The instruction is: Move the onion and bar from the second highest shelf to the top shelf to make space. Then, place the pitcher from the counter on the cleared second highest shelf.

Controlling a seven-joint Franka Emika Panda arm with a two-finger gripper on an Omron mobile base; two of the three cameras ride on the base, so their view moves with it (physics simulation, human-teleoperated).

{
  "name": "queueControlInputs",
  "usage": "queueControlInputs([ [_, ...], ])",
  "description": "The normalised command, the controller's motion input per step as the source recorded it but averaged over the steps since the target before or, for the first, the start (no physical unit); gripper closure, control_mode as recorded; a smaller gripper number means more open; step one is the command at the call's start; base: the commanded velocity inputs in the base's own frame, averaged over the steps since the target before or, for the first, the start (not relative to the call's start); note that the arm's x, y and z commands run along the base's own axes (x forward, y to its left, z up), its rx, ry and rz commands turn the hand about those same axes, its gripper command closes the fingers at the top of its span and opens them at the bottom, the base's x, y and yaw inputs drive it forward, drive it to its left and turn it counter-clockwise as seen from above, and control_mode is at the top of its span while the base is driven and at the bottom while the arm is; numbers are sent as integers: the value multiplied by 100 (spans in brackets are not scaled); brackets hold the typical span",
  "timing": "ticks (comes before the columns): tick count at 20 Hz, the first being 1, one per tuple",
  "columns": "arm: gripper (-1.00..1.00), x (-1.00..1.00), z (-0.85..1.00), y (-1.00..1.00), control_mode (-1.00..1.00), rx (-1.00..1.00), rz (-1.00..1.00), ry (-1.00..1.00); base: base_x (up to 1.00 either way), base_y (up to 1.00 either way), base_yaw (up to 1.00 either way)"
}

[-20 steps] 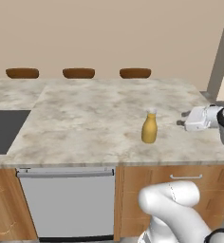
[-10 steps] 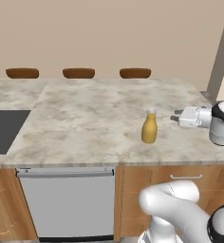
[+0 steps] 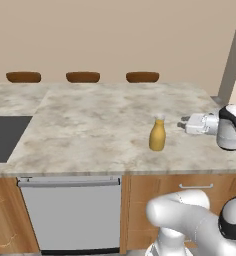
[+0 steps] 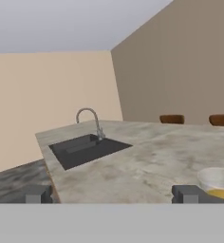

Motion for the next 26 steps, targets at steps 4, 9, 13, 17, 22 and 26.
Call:
queueControlInputs([
  [4, -100, 25, -23, 0, -100, 0, 0, 0, 0, 0, 0],
  [9, -100, 25, -29, -1, -100, 0, 0, 0, 0, 0, 0],
  [13, -100, 27, -31, -2, -100, 0, 1, -1, 0, 0, 0],
  [17, -100, 30, -26, -5, -100, 0, 1, 0, 0, 0, 0],
  [22, -100, 32, -18, -3, -100, 0, 2, 0, 0, 0, 0],
  [26, -100, 34, -8, 0, -100, 0, 2, -1, 0, 0, 0],
])
